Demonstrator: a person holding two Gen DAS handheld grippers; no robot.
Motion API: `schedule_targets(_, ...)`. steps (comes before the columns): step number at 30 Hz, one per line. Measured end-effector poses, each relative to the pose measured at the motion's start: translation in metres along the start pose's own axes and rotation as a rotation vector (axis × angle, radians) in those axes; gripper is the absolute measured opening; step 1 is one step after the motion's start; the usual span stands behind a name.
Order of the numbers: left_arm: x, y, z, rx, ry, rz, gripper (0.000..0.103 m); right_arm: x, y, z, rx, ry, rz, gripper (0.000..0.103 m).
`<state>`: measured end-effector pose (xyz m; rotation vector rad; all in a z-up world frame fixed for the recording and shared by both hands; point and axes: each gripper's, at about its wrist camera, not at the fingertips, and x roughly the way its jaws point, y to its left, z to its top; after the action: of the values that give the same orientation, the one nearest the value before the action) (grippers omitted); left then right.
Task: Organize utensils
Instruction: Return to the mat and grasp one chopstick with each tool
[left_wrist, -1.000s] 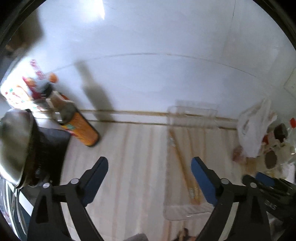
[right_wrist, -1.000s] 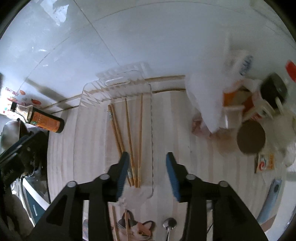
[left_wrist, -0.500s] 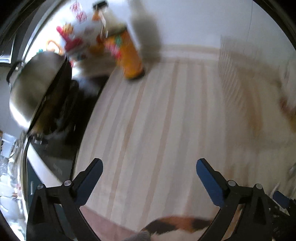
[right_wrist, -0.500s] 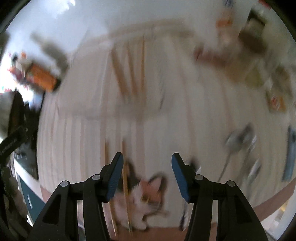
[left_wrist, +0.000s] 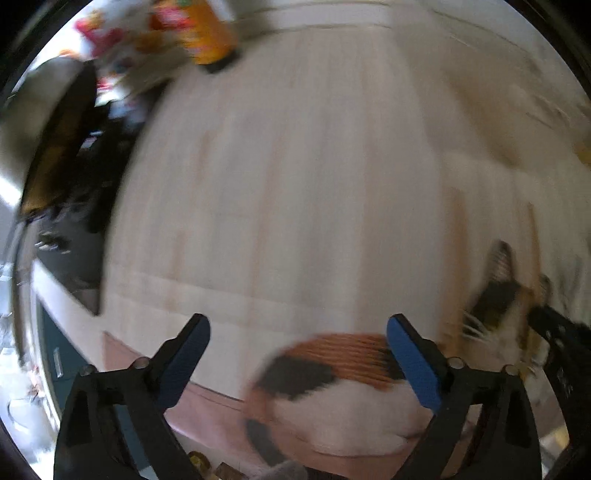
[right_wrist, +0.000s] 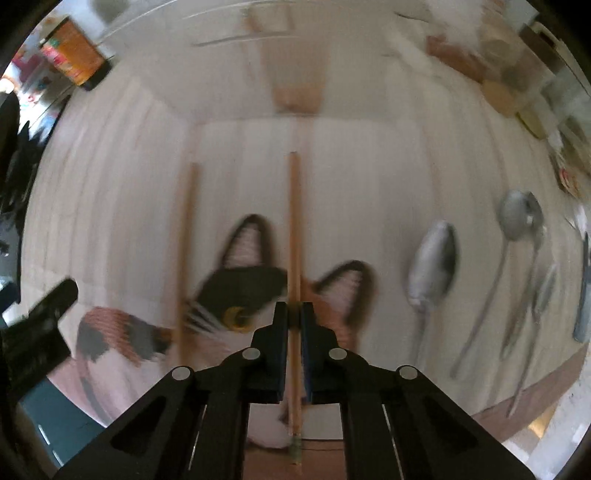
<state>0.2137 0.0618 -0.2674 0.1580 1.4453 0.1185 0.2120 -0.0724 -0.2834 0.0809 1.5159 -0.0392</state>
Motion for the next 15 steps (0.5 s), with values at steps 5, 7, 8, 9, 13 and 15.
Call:
schedule_targets(5, 0.009, -0.047, 0.004, 0.098, 0.073, -0.158, 0.076, 0.007, -0.039, -0.007, 0.024, 0.044, -0.026, 0.007)
schedule_targets(7, 0.013, -0.062, 0.003, 0.129, 0.089, -0.181, 0.063, 0.009, -0.052, -0.011, 0.030, 0.058, -0.034, 0.007)
schedule_targets(8, 0.015, -0.066, 0.002, 0.138, 0.097, -0.181, 0.053, 0.011, -0.058, -0.014, 0.034, 0.061, -0.031, 0.007)
schedule_targets(9, 0.015, -0.067, 0.002, 0.136, 0.087, -0.191, 0.041, 0.012, -0.064, -0.017, 0.042, 0.060, -0.018, 0.007)
schedule_targets(13, 0.013, -0.063, 0.004, 0.141, 0.086, -0.194, 0.006, 0.015, -0.083, -0.028, 0.076, 0.054, 0.000, 0.007)
schedule_targets(15, 0.018, -0.050, 0.006, 0.123, 0.091, -0.185, 0.005, 0.017, -0.088, -0.030, 0.081, 0.053, -0.002, 0.007)
